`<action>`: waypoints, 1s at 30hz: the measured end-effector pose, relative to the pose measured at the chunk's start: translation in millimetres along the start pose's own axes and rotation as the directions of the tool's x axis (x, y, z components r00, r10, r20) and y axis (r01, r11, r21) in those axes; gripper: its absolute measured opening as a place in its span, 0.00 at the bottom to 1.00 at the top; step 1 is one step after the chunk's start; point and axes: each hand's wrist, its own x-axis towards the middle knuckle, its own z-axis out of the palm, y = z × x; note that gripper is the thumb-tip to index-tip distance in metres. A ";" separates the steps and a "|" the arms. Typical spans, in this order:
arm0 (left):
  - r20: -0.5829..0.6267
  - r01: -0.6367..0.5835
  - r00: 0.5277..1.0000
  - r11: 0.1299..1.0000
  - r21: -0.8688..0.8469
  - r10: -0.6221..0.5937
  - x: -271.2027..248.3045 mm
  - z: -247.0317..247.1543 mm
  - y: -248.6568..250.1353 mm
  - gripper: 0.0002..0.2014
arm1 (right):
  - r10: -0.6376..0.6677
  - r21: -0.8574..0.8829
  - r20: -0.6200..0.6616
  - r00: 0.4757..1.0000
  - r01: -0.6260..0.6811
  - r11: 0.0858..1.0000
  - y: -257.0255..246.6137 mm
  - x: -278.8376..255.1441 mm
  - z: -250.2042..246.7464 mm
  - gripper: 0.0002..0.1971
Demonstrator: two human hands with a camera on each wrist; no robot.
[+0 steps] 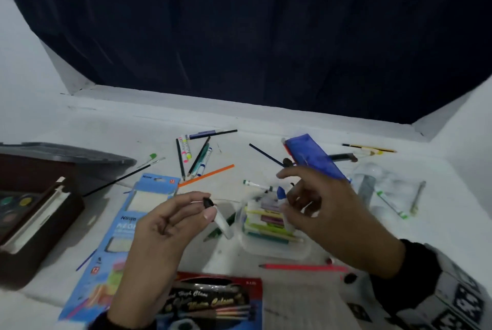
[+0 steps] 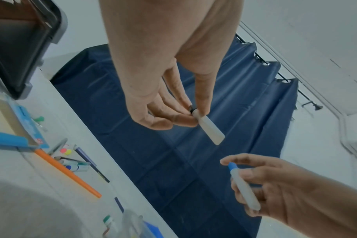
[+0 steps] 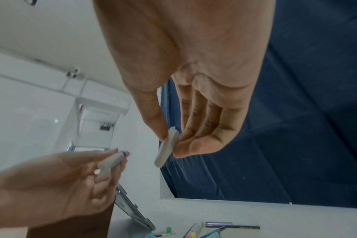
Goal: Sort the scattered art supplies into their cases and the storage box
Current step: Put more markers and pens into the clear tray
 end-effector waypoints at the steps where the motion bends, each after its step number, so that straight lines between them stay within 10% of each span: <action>1: 0.051 0.018 0.999 0.999 0.049 -0.020 -5.7 5.0 -2.3 0.11 | 0.031 0.031 0.011 0.999 -0.032 0.999 3.1 -10.2 0.3 0.15; 9: 0.410 -0.263 0.911 0.696 0.668 -0.048 -38.7 29.8 -42.4 0.08 | 0.250 0.115 0.147 0.957 -0.267 0.957 45.5 -70.4 35.3 0.08; 30: 0.542 -0.507 0.775 0.194 0.840 -0.325 -38.4 42.3 -78.8 0.20 | 0.283 0.027 0.239 0.929 -0.298 0.954 84.4 -86.9 80.8 0.05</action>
